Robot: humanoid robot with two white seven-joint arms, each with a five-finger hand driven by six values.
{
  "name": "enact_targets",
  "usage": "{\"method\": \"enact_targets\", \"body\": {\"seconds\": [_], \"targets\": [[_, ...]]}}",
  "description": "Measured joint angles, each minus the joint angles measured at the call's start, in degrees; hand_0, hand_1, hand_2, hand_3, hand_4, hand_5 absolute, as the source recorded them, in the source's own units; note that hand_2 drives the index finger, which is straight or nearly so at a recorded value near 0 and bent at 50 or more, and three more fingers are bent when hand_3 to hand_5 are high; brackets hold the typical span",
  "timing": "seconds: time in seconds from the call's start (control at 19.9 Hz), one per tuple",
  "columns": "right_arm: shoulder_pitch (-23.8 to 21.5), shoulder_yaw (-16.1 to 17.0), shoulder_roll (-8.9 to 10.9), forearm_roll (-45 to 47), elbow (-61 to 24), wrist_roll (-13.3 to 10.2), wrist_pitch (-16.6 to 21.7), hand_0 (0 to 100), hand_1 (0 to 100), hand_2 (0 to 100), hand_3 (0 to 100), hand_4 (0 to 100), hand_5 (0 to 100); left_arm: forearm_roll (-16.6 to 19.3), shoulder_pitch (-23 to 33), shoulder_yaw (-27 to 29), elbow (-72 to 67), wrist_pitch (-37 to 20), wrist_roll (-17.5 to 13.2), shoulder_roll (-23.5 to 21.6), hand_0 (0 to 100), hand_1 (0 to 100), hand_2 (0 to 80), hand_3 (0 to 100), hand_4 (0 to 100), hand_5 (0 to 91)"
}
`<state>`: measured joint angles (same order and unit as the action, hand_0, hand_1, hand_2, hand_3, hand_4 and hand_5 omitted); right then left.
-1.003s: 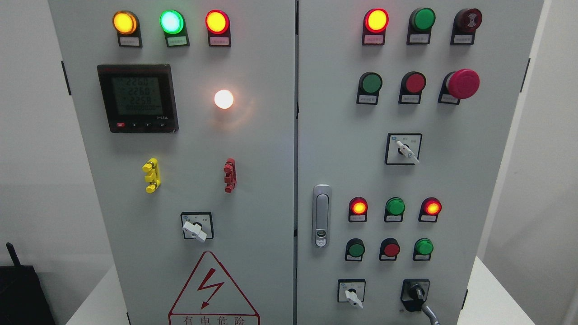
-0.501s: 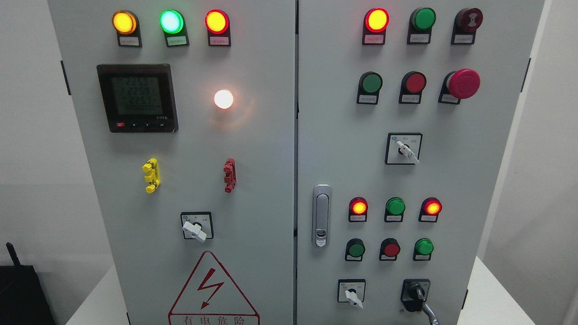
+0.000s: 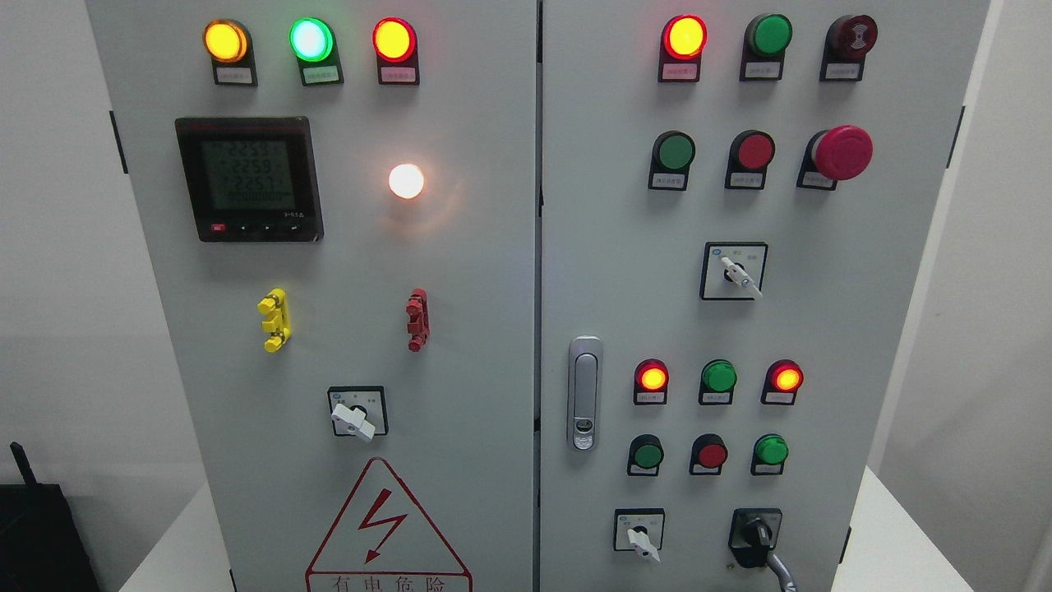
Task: Trip black knob to open circuit
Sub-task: 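Grip the black knob with the right hand and twist it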
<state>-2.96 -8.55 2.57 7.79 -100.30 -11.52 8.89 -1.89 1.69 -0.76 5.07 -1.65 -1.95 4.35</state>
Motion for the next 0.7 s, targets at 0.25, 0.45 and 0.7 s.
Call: {"method": "enact_targets", "body": {"seconds": [0.25, 0.45, 0.7], "targets": [[0.0, -0.1, -0.05, 0.0, 0.0, 0.0, 0.0, 82, 81, 0, 100, 100, 94, 0.0, 0.0, 0.0, 0.0, 0.0, 0.0, 0.0, 12, 39, 0.0, 0, 0, 0.0], [0.0, -0.1, -0.09, 0.0, 0.0, 0.0, 0.0, 82, 81, 0, 100, 100, 94, 0.0, 0.0, 0.0, 0.0, 0.0, 0.0, 0.0, 12, 39, 0.0, 0, 0, 0.0], [0.0, -0.7, -0.41, 0.0, 0.0, -0.2, 0.0, 82, 81, 0, 100, 100, 94, 0.0, 0.0, 0.0, 0.0, 0.0, 0.0, 0.0, 12, 39, 0.0, 0, 0, 0.0]]}}
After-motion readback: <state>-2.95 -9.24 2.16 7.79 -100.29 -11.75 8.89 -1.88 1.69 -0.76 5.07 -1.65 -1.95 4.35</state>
